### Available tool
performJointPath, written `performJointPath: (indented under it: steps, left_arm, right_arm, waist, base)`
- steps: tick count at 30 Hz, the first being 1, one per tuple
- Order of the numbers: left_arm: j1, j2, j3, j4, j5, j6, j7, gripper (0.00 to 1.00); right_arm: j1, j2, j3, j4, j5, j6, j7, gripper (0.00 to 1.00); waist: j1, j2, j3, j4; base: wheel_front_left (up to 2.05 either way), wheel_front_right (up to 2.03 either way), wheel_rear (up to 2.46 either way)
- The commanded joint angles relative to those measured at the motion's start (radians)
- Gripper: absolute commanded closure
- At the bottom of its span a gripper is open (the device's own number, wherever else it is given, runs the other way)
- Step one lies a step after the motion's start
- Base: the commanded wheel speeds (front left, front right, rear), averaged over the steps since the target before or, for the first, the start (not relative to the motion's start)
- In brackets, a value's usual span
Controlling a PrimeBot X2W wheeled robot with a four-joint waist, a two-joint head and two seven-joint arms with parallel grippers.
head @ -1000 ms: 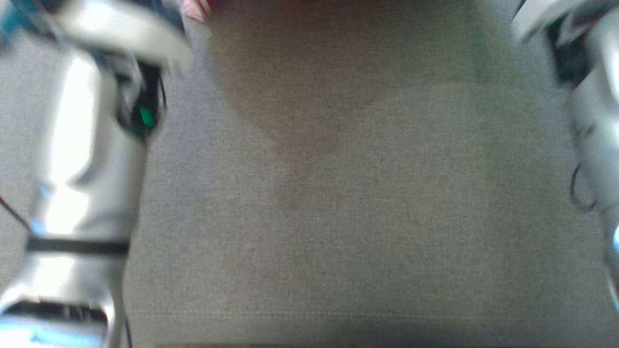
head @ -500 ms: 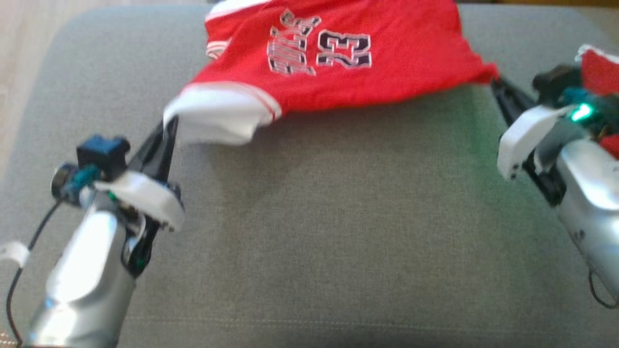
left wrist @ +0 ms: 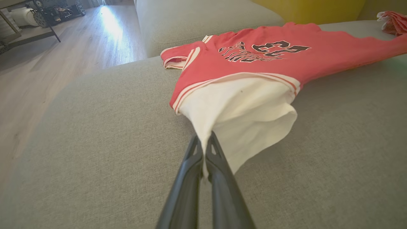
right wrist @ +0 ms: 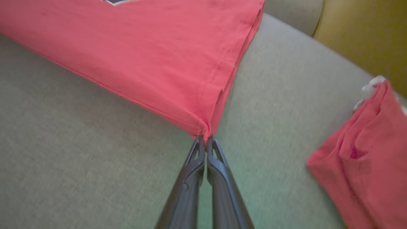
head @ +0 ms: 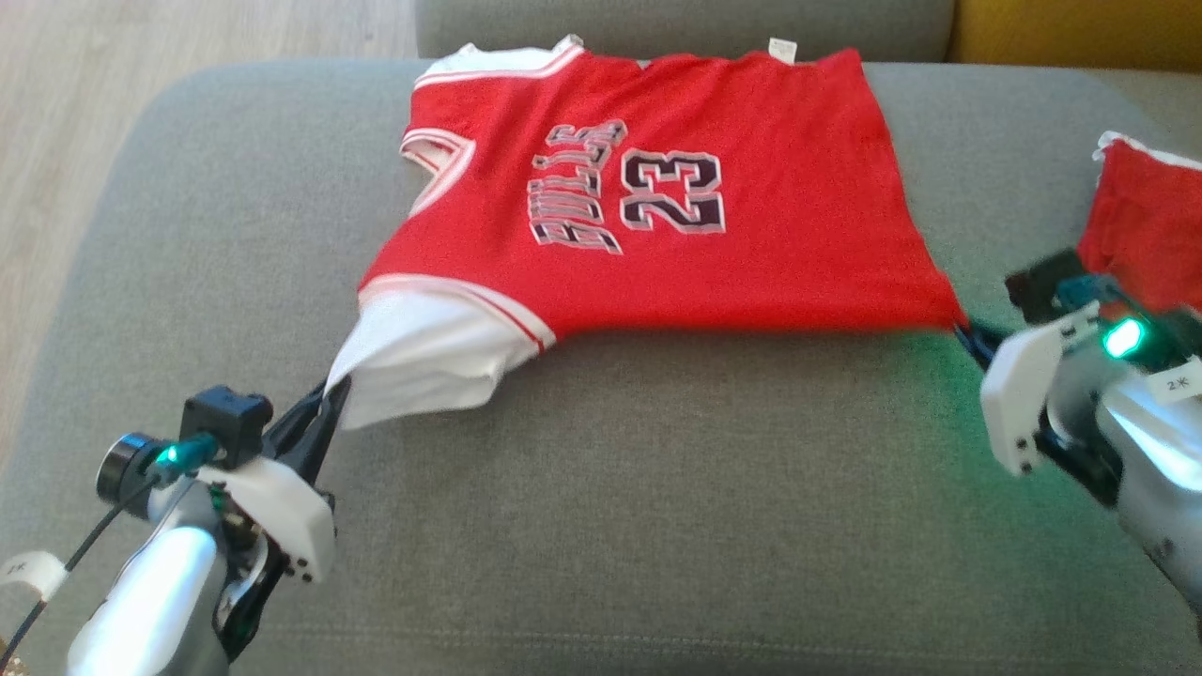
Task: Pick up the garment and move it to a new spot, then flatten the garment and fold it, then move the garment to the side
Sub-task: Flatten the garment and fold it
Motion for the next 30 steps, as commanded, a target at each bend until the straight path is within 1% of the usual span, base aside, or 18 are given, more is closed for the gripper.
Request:
performJointPath:
  steps: [1, 3, 6, 9, 13, 16, 22, 26, 27, 28, 30]
  left_arm:
    - [-0.038, 0.059, 0.035, -0.029, 0.000, 0.002, -0.003, 1.00]
    - [-0.025, 0.068, 0.019, -0.033, 0.004, 0.002, 0.007, 1.00]
    - [-0.005, 0.075, 0.003, -0.049, -0.001, 0.002, 0.021, 1.00]
    - [0.018, 0.088, -0.008, -0.064, -0.009, 0.002, 0.047, 1.00]
    - [0.063, 0.114, -0.022, -0.090, -0.047, 0.002, 0.104, 1.00]
    - [0.104, 0.145, -0.033, -0.128, -0.070, 0.001, 0.139, 1.00]
    - [0.188, 0.204, -0.027, -0.216, -0.127, 0.002, 0.200, 1.00]
    - [0.241, 0.237, -0.031, -0.275, -0.166, 0.001, 0.248, 1.00]
    - [0.256, 0.243, -0.035, -0.291, -0.184, 0.001, 0.265, 1.00]
    - [0.281, 0.255, -0.037, -0.322, -0.229, 0.001, 0.298, 1.00]
    - [0.298, 0.271, -0.033, -0.348, -0.261, 0.001, 0.314, 1.00]
  right_arm:
    - [0.025, -0.041, 0.009, -0.013, 0.033, 0.007, 0.033, 1.00]
    - [0.051, -0.058, 0.038, -0.029, 0.087, 0.007, 0.107, 1.00]
    - [0.078, -0.087, 0.049, -0.075, 0.179, 0.007, 0.163, 1.00]
    - [0.103, -0.118, 0.061, -0.122, 0.258, 0.007, 0.217, 1.00]
    - [0.135, -0.171, 0.092, -0.210, 0.336, 0.007, 0.270, 1.00]
    - [0.156, -0.213, 0.105, -0.267, 0.389, 0.007, 0.302, 1.00]
    - [0.189, -0.290, 0.133, -0.364, 0.462, 0.007, 0.383, 1.00]
    - [0.218, -0.333, 0.141, -0.405, 0.507, 0.007, 0.430, 1.00]
    - [0.223, -0.344, 0.145, -0.414, 0.509, 0.007, 0.439, 1.00]
    - [0.233, -0.362, 0.154, -0.429, 0.509, 0.007, 0.453, 1.00]
    - [0.245, -0.371, 0.156, -0.440, 0.522, 0.007, 0.465, 1.00]
  waist:
    - [0.0001, -0.0001, -0.011, -0.001]
    - [0.0001, -0.0001, -0.025, -0.003]
    - [0.0001, -0.0001, -0.042, -0.005]
    - [0.0001, -0.0001, -0.060, -0.007]
    - [0.0001, -0.0001, -0.079, -0.008]
    - [0.0001, -0.0001, -0.091, -0.005]
    - [0.0001, -0.0001, -0.105, 0.001]
    - [0.0001, -0.0001, -0.118, 0.011]
    - [0.0001, -0.0001, -0.121, 0.013]
    - [0.0001, -0.0001, -0.124, 0.016]
    - [0.0001, -0.0001, -0.124, 0.018]
  base:
    - [0.00, 0.00, 0.00]
    - [0.00, 0.00, 0.00]
    - [0.00, 0.00, 0.00]
    - [0.00, 0.00, 0.00]
    - [0.00, 0.00, 0.00]
    - [0.00, 0.00, 0.00]
    - [0.00, 0.00, 0.00]
    - [0.00, 0.00, 0.00]
    - [0.00, 0.00, 0.00]
    - [0.00, 0.00, 0.00]
    - [0.00, 0.00, 0.00]
